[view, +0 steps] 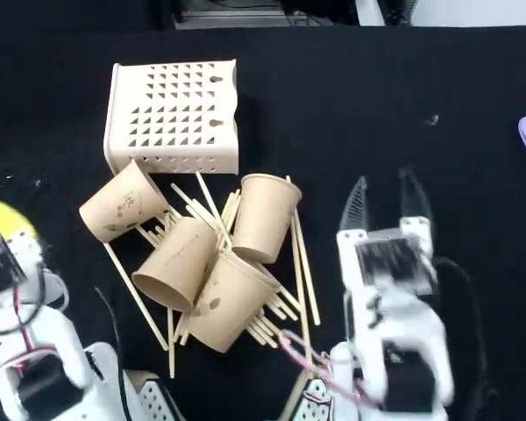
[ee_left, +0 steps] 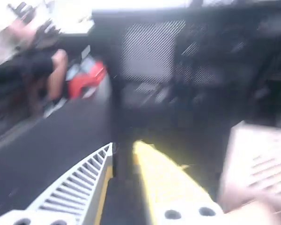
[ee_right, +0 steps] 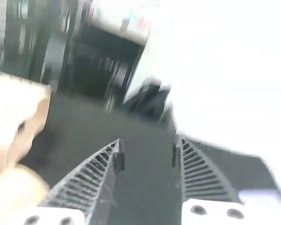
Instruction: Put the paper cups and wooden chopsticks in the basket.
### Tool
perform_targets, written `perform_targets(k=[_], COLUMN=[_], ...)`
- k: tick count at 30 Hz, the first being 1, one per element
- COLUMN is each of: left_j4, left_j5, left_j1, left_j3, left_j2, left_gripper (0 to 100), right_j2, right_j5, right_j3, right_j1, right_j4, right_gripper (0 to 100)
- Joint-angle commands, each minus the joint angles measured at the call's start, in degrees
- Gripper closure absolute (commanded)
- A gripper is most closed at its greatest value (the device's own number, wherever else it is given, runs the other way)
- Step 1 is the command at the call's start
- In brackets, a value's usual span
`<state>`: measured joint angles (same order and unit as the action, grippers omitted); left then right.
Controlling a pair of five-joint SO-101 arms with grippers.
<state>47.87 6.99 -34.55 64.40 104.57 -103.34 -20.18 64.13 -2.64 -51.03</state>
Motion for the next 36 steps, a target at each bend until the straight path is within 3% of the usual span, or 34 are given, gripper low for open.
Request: perform_targets(k=[1,6,12,16,20,24,36], left_j4=[-1.49,-5.45,-12.48,-20.31,-19.96,-19.87,4.04], left_j5=[-3.69,-5.8,-5.8,-5.45,-5.8,-5.8,-5.71], left_j1=[10.42,20.0,21.67,21.32,21.67,21.14,17.63], left_j3=[-8.57,-11.12,-11.47,-14.81,-24.66,-35.65,-72.92], left_j2=[-0.53,-3.69,-21.89,-38.86,-57.67,-77.1,-114.73], left_gripper=[78,78,78,77,77,77,78], right_j2=[-2.68,6.37,25.98,40.31,54.29,65.19,73.36], right_j5=[0.7,2.81,11.52,15.47,17.93,19.34,19.16], right_j3=[-20.09,-36.35,-46.81,-48.31,-45.32,-41.27,-20.53], right_j1=[-0.62,-0.62,0.35,8.62,16.62,19.78,19.69], right_j4=[-5.01,-6.68,-6.68,-6.68,-6.24,-3.43,15.82], right_gripper=[83.6,83.1,82.4,82.4,82.4,82.5,82.8])
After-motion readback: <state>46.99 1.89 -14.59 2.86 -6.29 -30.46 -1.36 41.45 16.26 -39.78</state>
